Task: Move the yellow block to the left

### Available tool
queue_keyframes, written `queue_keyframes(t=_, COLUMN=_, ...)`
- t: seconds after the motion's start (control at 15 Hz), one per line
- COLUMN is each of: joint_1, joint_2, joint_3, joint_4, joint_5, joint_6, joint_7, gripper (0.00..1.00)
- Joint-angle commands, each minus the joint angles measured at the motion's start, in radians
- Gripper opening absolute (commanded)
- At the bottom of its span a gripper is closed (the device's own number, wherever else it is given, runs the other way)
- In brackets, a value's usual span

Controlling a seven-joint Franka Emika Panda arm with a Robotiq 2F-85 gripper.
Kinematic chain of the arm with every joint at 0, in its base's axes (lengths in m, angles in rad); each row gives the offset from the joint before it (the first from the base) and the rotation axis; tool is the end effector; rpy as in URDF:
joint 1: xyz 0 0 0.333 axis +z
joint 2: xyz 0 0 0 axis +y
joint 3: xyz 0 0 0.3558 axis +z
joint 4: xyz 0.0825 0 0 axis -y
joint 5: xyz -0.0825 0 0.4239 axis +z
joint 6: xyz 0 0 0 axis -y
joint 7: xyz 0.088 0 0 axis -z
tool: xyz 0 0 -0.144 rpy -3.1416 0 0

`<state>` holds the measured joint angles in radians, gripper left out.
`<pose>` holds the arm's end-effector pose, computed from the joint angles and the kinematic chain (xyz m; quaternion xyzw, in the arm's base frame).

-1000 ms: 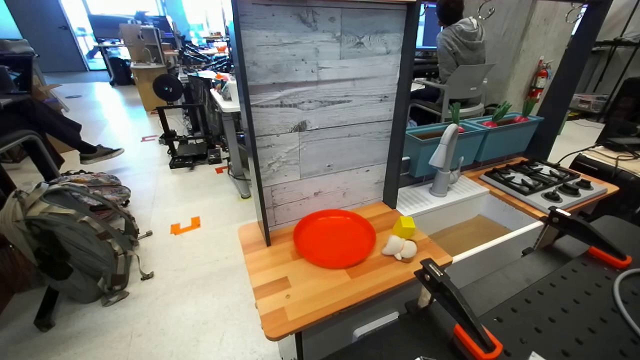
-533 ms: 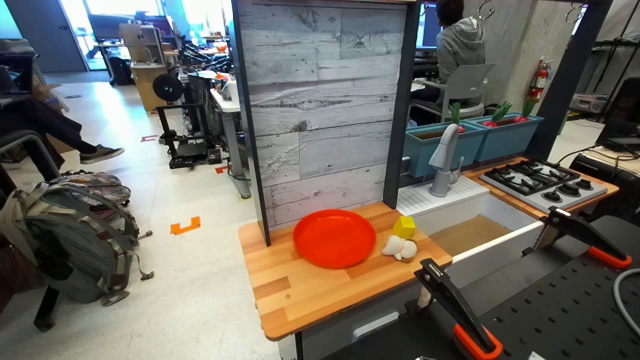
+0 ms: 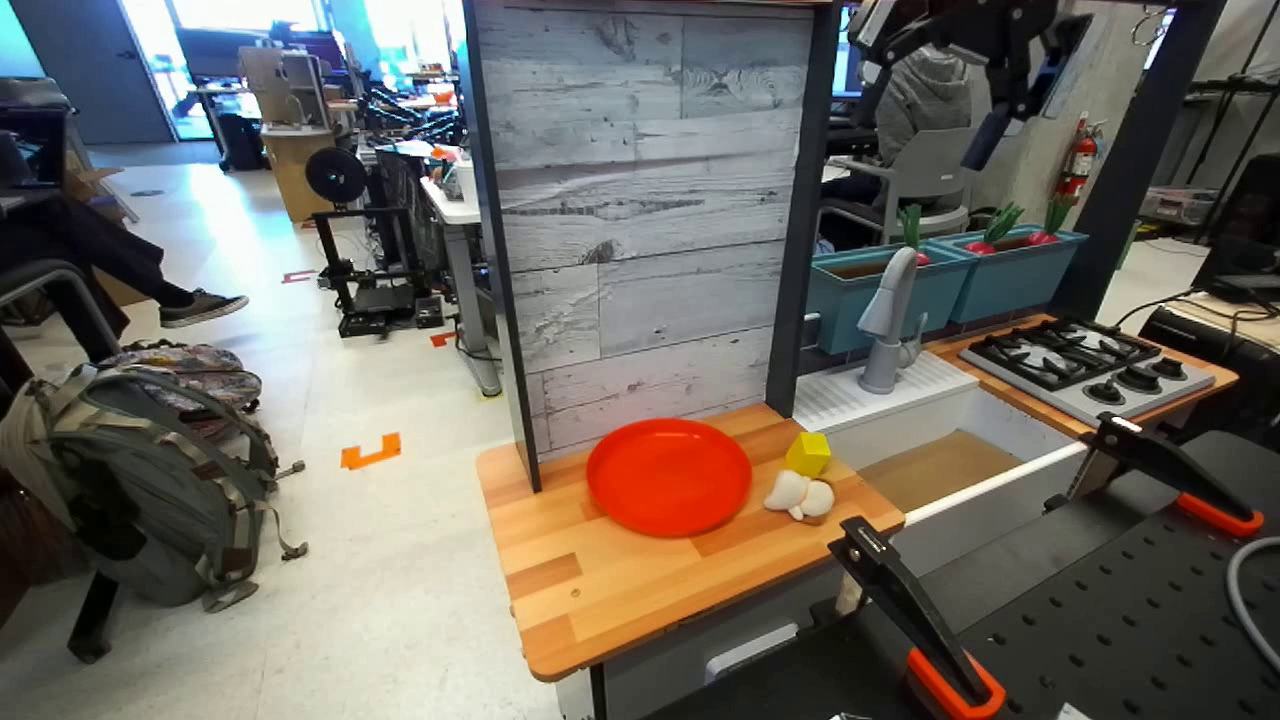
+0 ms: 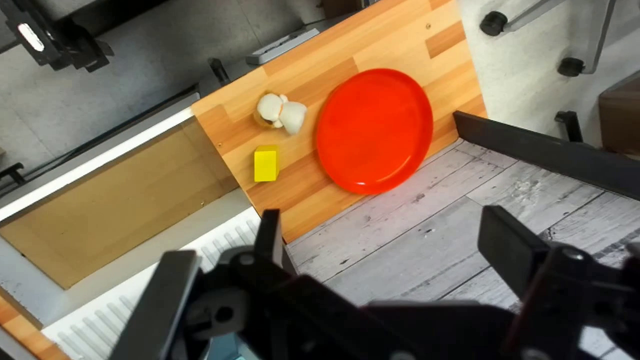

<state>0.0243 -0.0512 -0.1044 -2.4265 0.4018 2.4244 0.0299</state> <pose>0.5134 -0.0299 0.3063 -0.9697 0.2008 -0.0270 0.1368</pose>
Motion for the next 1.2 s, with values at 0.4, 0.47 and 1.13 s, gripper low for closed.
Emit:
queue_keyframes(t=0.4, joint_1=-0.019, joint_2=0.146, joint_3=0.033, joint_4=0.069, joint_5=0.006, joint_6=0.079, joint_7=0.031, gripper=1.00)
queue_keyframes(t=0.47, joint_1=-0.021, joint_2=0.192, joint_3=0.035, joint_4=0.083, joint_5=-0.001, joint_6=0.107, joint_7=0.043, gripper=1.00)
queue_keyframes(t=1.13, joint_1=-0.095, joint_2=0.630, joint_3=0.062, joint_4=0.294, joint_5=-0.005, joint_6=0.245, joint_7=0.058, gripper=1.00)
